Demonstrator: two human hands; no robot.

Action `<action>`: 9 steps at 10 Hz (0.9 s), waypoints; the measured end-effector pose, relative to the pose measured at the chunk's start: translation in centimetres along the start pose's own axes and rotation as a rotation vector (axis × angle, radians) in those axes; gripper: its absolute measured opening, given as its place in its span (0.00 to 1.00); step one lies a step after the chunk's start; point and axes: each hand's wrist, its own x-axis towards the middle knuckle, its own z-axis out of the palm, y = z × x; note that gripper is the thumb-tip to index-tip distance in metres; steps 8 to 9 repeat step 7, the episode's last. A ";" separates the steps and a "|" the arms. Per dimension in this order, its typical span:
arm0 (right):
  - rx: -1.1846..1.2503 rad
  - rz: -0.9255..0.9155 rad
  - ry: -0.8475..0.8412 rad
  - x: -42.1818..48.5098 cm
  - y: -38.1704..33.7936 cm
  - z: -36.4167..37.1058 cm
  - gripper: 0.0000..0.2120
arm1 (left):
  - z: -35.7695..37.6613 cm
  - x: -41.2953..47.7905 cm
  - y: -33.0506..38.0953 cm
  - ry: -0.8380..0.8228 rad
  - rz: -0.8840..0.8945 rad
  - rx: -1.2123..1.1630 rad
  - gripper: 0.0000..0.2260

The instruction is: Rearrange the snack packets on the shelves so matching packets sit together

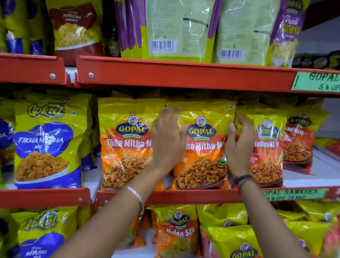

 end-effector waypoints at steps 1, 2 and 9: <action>-0.117 -0.238 -0.135 -5.9 0.8 0.5 0.23 | 2.1 -5.7 0.5 -0.163 0.326 0.113 0.25; -0.210 -0.308 -0.273 -8.6 2.3 1.2 0.26 | 3.8 -8.6 -0.5 -0.230 0.347 0.238 0.25; -0.412 -0.255 -0.361 -7.8 2.0 0.5 0.27 | 1.2 -7.7 -0.1 -0.395 0.186 0.167 0.28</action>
